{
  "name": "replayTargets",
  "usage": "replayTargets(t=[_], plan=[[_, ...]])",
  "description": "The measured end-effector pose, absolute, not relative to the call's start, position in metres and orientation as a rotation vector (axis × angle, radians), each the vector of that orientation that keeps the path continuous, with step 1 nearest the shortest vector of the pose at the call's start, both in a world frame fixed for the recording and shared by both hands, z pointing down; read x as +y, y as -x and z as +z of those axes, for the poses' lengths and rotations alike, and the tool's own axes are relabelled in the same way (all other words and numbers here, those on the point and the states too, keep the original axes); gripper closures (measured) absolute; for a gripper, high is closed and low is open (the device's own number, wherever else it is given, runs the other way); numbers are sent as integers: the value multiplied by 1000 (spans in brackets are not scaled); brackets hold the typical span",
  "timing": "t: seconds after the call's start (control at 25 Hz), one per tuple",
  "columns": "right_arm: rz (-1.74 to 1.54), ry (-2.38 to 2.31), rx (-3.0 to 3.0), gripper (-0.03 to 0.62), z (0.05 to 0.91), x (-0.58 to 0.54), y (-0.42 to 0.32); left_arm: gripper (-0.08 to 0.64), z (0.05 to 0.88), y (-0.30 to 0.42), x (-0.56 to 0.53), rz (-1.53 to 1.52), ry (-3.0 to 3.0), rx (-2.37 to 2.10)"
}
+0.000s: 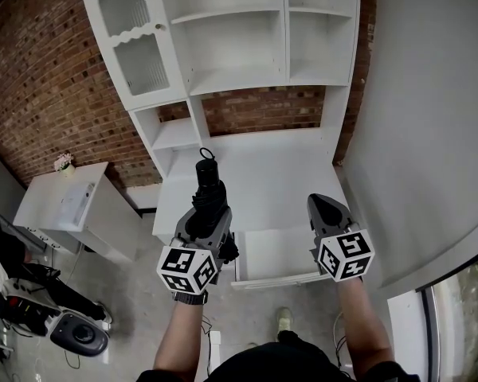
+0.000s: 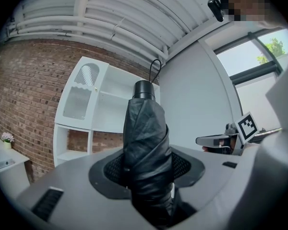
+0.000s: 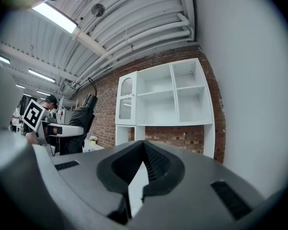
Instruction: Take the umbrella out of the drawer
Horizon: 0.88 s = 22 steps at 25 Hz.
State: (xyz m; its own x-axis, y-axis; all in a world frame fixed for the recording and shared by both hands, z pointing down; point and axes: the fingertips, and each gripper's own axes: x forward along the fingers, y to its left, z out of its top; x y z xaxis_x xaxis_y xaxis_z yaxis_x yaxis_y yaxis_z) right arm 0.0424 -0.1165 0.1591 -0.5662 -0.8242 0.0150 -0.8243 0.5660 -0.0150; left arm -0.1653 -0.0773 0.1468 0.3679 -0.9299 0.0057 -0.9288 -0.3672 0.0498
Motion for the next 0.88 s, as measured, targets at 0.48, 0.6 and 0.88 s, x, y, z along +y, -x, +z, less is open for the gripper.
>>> replayTargets(t=[0.48,0.6,0.88], plan=[[11,-1465,-2766,588,157,-117,-43,357,144,162,-78,-47,-2580,-1727],[9,-1463,-2765,588,157,-117,-42,357,145,162,-79,-48,-2583,-1723],[-32,-1458,-2768,588,151,-123,-40,359,141,162,-85,-81,-2593,-1726]])
